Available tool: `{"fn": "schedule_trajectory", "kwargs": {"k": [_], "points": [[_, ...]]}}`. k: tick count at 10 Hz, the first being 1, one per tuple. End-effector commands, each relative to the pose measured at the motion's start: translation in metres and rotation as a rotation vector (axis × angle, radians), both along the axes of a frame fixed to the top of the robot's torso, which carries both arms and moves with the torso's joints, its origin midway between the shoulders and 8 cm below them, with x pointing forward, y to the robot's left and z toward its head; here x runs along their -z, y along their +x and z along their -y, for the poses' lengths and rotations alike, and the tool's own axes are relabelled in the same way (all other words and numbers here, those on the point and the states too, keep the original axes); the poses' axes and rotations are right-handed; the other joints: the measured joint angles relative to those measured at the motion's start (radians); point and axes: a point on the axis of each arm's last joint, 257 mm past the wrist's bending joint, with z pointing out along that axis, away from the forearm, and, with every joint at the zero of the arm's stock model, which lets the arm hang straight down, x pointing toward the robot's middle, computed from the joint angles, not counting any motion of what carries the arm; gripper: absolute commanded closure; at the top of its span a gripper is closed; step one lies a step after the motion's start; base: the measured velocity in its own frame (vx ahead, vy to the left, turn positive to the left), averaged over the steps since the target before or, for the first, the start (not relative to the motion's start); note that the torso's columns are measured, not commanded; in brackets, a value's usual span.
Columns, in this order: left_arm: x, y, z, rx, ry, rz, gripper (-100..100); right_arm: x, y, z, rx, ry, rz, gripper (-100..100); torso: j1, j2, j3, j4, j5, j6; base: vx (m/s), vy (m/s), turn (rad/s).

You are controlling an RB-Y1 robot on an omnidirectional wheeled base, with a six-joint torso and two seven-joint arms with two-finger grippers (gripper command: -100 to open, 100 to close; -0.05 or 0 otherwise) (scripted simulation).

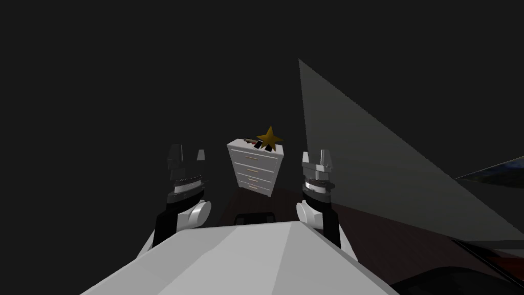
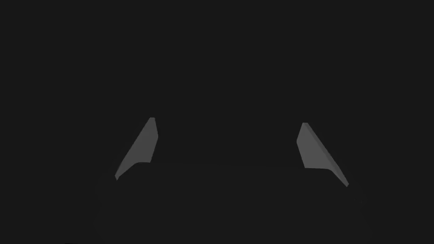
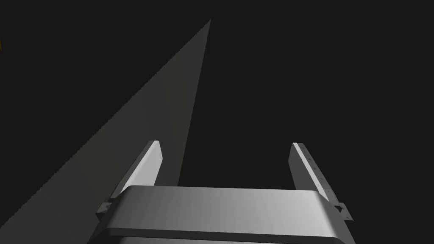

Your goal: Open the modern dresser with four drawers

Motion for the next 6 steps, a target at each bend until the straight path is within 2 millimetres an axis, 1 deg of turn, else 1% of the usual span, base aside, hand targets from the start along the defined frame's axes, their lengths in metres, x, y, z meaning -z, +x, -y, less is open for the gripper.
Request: {"fn": "schedule_trajectory", "kwargs": {"k": [1, 3, 6], "points": [[0.0000, 0.0000, 0.0000, 0.000, 0.000, 0.000, 0, 0.0000, 0.0000, 0.0000, 0.000, 0.000, 0.000, 0, 0.000, 0.041, -0.082, 0.041, 0.000, 0.000, 0.000, 0.000, 0.000], [-0.0001, 0.0000, 0.0000, 0.000, 0.000, 0.000, 0, -0.0001, 0.0000, 0.0000, 0.000, 0.000, 0.000, 0, 0.000, 0.175, -0.351, 0.176, 0.000, 0.000, 0.000, 0.000, 0.000], [-0.0001, -0.0001, 0.0000, 0.000, 0.000, 0.000, 0, -0.0001, -0.0001, 0.0000, 0.000, 0.000, 0.000, 0, 0.000, 0.396, -0.792, 0.396, 0.000, 0.000, 0.000, 0.000, 0.000]]}}
